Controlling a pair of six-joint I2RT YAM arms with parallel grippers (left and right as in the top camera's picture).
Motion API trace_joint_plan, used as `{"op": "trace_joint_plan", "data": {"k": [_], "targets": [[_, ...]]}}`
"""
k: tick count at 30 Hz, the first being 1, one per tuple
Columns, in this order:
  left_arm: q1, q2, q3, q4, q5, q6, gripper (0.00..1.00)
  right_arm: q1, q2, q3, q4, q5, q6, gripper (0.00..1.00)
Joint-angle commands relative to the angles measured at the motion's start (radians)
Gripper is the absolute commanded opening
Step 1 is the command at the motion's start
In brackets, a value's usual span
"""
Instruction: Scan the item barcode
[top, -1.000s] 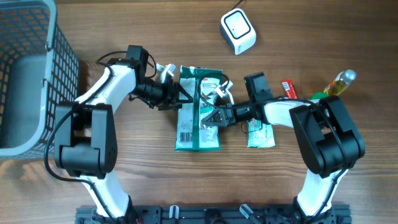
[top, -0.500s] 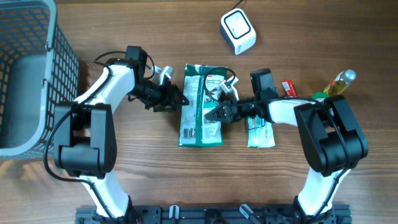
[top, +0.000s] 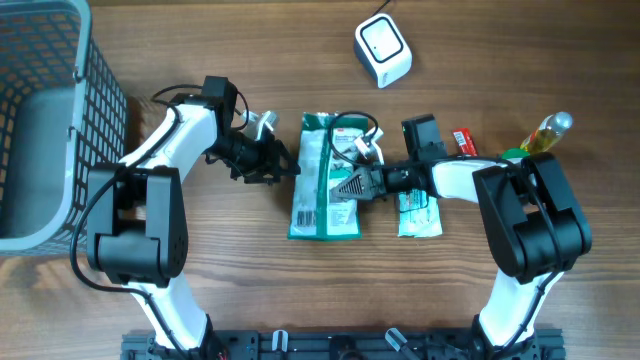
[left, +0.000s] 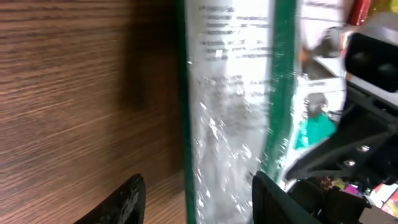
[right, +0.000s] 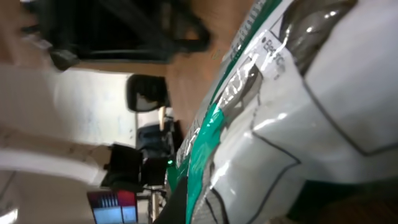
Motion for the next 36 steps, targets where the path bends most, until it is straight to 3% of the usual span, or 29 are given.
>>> {"op": "trace_joint_plan", "data": {"k": [1,4,6,7,10,17,24,33,35,36], "targets": [[0.000,0.012,-0.008,0.032,-0.019,-0.038,0.47,-0.002,0.019,-0.002,-0.085,0.200,-0.005,0.04],[-0.021,0.012,-0.008,0.093,-0.018,-0.104,0.45,-0.002,0.019,-0.002,-0.161,0.351,0.001,0.04],[-0.103,0.012,-0.008,0.164,-0.031,-0.137,0.20,-0.002,0.019,-0.002,-0.204,0.452,0.022,0.05],[-0.134,0.012,-0.008,0.191,-0.071,-0.180,0.13,-0.002,0.019,-0.002,-0.209,0.460,0.022,0.06],[-0.220,0.013,-0.008,0.279,-0.208,-0.284,0.04,-0.001,0.019,-0.002,-0.213,0.460,0.022,0.11],[-0.299,0.014,-0.008,0.377,-0.242,-0.312,0.04,-0.002,0.019,-0.002,-0.221,0.482,0.032,0.17],[-0.299,0.082,-0.008,0.402,-0.243,-0.320,0.04,-0.002,0.019,-0.002,-0.222,0.482,0.047,0.56],[-0.298,0.125,-0.009,0.405,-0.338,-0.323,0.04,-0.002,0.019,-0.002,-0.249,0.551,0.152,0.64],[-0.299,0.140,-0.009,0.406,-0.346,-0.328,0.04,-0.002,0.019,-0.002,-0.253,0.557,0.154,0.72],[-0.299,0.153,-0.009,0.406,-0.358,-0.348,0.04,-0.002,0.019,-0.002,-0.253,0.557,0.154,0.82]]}}
